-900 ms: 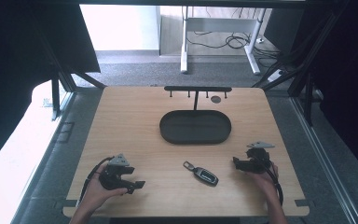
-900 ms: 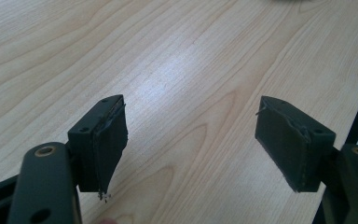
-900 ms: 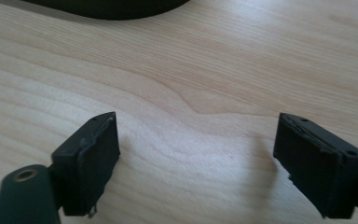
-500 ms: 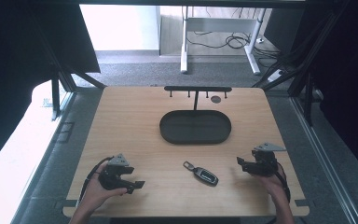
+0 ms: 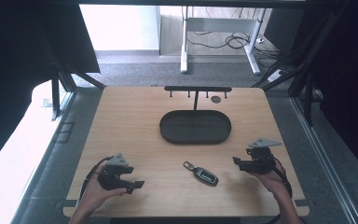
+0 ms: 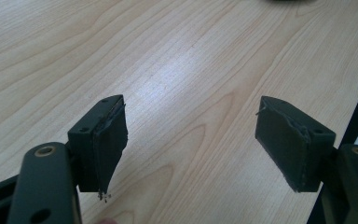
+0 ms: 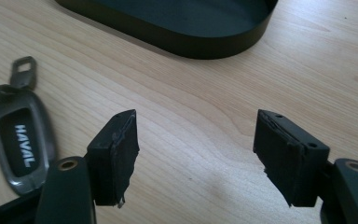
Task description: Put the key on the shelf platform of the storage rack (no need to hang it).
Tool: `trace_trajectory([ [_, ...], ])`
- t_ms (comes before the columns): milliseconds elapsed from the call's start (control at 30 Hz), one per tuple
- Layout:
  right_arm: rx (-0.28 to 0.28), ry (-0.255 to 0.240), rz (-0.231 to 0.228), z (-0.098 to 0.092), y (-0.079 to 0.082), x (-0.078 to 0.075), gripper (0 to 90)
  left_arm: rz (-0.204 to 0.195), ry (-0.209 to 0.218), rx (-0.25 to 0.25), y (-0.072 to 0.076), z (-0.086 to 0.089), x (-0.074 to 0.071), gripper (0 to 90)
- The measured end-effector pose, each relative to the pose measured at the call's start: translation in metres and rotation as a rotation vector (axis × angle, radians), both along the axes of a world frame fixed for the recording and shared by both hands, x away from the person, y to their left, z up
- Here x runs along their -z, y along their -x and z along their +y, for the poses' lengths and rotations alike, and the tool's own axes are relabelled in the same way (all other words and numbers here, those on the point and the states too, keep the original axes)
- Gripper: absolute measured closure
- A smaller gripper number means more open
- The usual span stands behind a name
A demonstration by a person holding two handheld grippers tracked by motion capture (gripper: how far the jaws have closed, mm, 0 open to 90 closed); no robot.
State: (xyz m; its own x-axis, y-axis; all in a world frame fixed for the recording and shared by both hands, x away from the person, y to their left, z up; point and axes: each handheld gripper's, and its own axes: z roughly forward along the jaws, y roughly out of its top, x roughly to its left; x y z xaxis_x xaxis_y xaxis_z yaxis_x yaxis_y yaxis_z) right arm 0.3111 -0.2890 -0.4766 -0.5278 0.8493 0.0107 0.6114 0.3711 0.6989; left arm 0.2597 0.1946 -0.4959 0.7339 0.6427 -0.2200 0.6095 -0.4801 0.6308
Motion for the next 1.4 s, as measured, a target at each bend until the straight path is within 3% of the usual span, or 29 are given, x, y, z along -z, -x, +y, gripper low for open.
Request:
trace_trajectory([
  [133,-0.041,0.022,0.022,0.006,0.001,-0.008,32.6,-0.007,0.008,-0.005,0.001,0.002,-0.002,25.5],
  [467,-0.182,0.096,0.073,0.048,0.001,-0.033,34.3,-0.016,0.006,0.002,0.002,0.002,-0.004,25.5],
  [667,-0.255,0.134,0.106,0.071,0.0,-0.039,34.7,-0.015,0.008,-0.001,0.002,0.002,-0.005,25.5],
  [1033,-0.332,0.194,0.166,0.1,-0.002,-0.035,34.8,-0.017,0.015,-0.004,0.002,0.002,-0.005,25.5],
  [1233,-0.354,0.23,0.209,0.11,-0.004,-0.026,34.1,-0.012,0.008,0.004,0.002,0.001,-0.004,25.5],
  [1400,-0.372,0.293,0.252,0.119,-0.005,-0.011,32.5,-0.014,0.009,0.004,0.003,0.0,-0.005,25.5],
])
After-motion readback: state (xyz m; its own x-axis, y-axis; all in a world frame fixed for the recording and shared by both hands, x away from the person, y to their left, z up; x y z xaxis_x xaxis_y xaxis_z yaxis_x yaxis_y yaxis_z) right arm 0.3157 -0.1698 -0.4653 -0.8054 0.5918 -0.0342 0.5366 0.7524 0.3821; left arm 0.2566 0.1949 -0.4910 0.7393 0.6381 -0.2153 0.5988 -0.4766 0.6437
